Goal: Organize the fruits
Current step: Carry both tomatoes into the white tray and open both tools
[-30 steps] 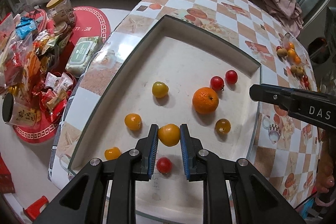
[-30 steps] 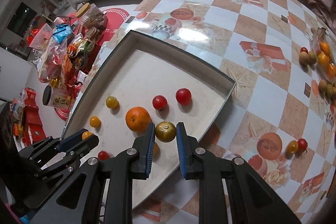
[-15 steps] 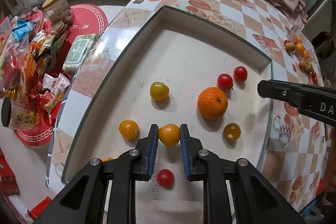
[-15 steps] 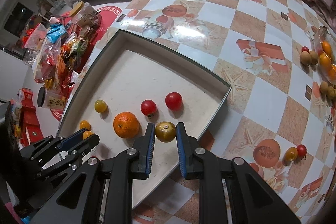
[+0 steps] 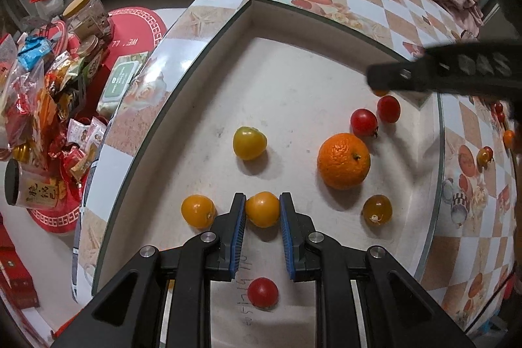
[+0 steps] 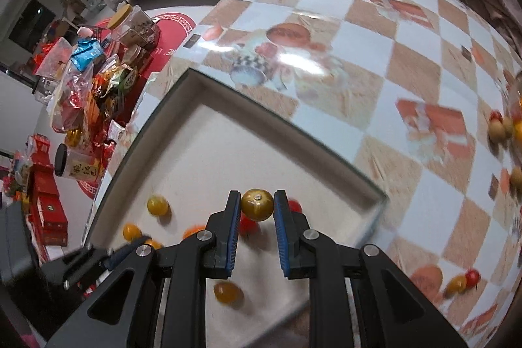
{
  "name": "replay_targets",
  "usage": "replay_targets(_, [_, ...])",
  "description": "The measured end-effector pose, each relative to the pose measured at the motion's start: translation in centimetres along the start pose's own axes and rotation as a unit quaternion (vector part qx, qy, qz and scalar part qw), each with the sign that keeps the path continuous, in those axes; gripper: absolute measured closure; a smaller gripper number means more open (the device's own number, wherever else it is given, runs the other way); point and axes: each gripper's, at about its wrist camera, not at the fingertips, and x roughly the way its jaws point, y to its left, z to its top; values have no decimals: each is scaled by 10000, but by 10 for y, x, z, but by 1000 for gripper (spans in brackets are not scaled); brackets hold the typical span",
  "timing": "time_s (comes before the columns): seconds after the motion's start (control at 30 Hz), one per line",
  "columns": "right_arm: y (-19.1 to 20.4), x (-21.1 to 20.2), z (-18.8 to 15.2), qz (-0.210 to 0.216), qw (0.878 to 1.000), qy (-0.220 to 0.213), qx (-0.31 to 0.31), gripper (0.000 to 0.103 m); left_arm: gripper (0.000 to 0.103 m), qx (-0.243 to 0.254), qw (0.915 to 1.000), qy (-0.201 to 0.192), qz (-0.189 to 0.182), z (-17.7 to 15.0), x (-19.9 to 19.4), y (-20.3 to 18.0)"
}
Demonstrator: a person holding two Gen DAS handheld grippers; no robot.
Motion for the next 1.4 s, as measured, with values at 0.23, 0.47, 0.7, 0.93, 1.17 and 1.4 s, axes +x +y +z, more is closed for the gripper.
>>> replay_targets(0.23, [5, 21, 11, -181, 9997, 93, -140, 81, 81, -37, 10000, -28, -2, 2, 1, -1])
replay_targets(0.47, [9, 30, 15, -355, 9989, 83, -299, 80, 81, 3, 10000, -55, 54, 1, 0, -1])
replay_targets(0.7, [15, 35, 14, -371, 9981, 148, -461, 71, 80, 164, 9997, 2, 177, 0, 0, -5])
replay_targets(0.93, [14, 30, 9, -236, 9987, 200, -410, 53, 80, 197, 9996, 82, 160, -1, 0, -5])
replay_targets(1.17, [9, 15, 0, -138, 9994, 145, -280, 52, 80, 279, 9995, 109, 77, -5, -4, -8])
replay_targets(1.4, [9, -3, -12, -79, 9998, 52, -191, 52, 38, 222, 9997, 33, 17, -7, -7, -5])
